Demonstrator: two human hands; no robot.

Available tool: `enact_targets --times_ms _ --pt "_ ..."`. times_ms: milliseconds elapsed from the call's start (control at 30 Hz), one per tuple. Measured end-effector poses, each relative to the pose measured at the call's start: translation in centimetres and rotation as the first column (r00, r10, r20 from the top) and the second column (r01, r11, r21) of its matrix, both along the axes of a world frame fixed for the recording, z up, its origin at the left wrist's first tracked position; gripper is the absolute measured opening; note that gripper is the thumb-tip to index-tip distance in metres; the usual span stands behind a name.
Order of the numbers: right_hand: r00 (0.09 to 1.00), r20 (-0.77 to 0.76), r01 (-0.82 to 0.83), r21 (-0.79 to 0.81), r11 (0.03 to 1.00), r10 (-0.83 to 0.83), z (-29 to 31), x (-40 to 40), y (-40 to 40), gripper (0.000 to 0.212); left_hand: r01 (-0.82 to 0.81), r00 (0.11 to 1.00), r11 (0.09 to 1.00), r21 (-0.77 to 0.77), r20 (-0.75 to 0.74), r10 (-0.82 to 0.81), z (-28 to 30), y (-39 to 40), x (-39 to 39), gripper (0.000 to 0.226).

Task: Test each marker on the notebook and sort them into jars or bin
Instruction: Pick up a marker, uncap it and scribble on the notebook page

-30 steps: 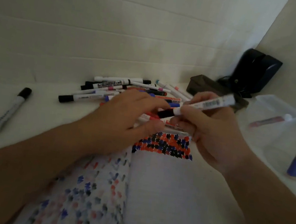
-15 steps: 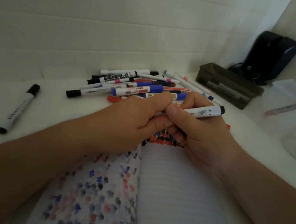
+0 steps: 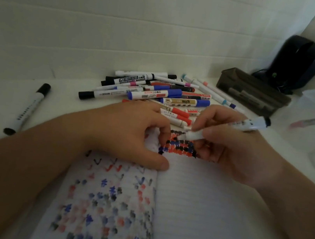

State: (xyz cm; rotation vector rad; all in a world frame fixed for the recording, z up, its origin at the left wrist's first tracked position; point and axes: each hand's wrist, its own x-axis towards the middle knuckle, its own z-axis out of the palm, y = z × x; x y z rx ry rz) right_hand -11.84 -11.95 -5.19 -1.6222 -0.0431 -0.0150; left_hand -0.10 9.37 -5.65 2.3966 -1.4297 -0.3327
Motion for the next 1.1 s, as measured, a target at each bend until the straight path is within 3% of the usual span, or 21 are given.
enact_targets --times_ms 100,200,433,1100 --pt "0.991 0.059 0.135 -0.318 0.938 -0.123 -0.3 0.2 1.5 0.015 -0.011 1.0 0.999 0.037 -0.014 0.012 0.1 -0.1 0.1 0.051" --pt "0.976 0.048 0.209 -0.455 0.866 -0.21 -0.4 0.5 2.8 0.018 -0.007 1.0 0.999 0.046 -0.017 0.008 0.1 -0.3 -0.1 0.054" --pt "0.951 -0.093 0.233 -0.411 0.881 -0.295 -0.6 0.5 3.2 0.023 -0.017 0.998 0.996 0.088 -0.06 0.023 0.4 -0.7 -0.1 0.051" --pt "0.97 -0.044 0.196 -0.448 0.872 -0.24 -0.8 0.3 3.1 0.021 -0.026 0.998 0.994 0.104 -0.06 0.032 0.3 -0.8 0.1 0.058"
